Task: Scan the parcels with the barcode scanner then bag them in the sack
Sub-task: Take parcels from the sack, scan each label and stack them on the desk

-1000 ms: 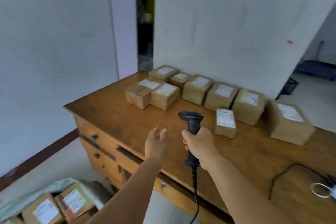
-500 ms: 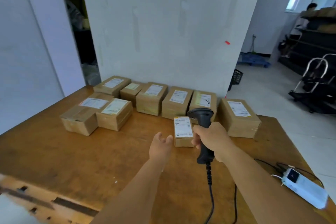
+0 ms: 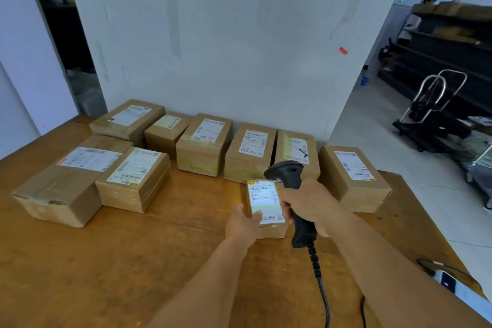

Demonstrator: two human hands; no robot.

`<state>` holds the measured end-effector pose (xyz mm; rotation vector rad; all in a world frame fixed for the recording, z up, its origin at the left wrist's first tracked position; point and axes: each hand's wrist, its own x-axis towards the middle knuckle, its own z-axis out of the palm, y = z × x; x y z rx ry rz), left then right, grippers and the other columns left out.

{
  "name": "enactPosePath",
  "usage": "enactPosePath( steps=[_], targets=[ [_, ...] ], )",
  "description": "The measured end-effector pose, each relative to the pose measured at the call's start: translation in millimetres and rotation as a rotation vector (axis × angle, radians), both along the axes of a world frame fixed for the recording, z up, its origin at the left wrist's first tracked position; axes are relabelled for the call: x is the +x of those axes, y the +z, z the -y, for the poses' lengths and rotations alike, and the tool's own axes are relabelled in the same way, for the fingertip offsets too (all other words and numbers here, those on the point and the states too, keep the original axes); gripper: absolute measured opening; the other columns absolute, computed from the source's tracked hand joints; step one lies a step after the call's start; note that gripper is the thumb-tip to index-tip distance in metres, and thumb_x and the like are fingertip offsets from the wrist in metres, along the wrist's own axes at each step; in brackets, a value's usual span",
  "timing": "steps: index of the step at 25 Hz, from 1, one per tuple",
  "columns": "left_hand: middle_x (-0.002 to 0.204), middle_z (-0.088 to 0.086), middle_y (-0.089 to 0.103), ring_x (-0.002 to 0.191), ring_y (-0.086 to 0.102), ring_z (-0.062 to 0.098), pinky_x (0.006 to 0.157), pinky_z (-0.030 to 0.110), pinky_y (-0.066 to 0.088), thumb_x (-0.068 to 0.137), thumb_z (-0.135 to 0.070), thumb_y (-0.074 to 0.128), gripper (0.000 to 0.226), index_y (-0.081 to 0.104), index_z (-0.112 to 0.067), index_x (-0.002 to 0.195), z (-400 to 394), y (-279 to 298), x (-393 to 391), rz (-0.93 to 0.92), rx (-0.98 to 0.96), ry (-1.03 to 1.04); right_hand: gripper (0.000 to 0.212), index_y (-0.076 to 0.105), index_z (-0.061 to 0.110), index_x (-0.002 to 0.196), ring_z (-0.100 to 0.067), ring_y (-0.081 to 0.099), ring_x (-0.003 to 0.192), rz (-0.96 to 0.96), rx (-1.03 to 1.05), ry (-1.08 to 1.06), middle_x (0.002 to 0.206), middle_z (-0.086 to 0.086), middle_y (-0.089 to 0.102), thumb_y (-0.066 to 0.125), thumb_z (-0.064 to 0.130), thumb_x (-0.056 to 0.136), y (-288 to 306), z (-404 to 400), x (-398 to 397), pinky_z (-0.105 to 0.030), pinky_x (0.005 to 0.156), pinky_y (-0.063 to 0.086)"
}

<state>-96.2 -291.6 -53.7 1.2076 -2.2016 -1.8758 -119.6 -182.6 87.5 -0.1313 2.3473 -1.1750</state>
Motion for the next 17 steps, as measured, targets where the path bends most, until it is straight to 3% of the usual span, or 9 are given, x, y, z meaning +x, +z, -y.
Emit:
enactPosePath(
  steps=[5, 11, 17],
  targets=[
    [0.131, 0.004, 0.059, 0.109, 0.063, 0.021, 0.087, 0.034, 0.057, 0.093, -0.036, 0.058, 0.062, 0.030, -0.021, 0.147, 9.9, -12.8, -15.9, 0.054, -0.006, -0.027, 0.008, 0.056, 0.004, 0.086, -0.011, 0.051, 0.043, 0.044, 0.048, 0.006, 0.068, -0.008, 0.058, 0.054, 0.010, 0.089, -4.6, 12.3, -9.6, -0.019, 0.043, 0.044],
    [0.128, 0.005, 0.061, 0.105, 0.065, 0.017, 0.074, 0.023, 0.058, 0.094, -0.034, 0.059, 0.061, 0.030, -0.020, 0.146, 14.0, -15.5, -22.7, 0.073, 0.001, -0.065, 0.010, 0.057, 0.003, 0.086, -0.017, 0.051, 0.052, 0.063, 0.097, 0.014, 0.065, -0.010, 0.059, 0.055, 0.012, 0.089, -5.3, 22.5, -15.3, -0.025, 0.052, 0.046],
    [0.128, 0.004, 0.061, 0.104, 0.065, 0.018, 0.079, 0.026, 0.059, 0.093, -0.037, 0.059, 0.059, 0.034, -0.020, 0.143, 14.6, -18.5, -23.6, 0.110, -0.013, -0.093, 0.012, 0.057, 0.002, 0.081, -0.019, 0.050, 0.053, 0.065, 0.106, 0.033, 0.063, -0.011, 0.059, 0.055, 0.012, 0.088, -6.9, 23.5, -19.9, -0.027, 0.055, 0.045]
  ],
)
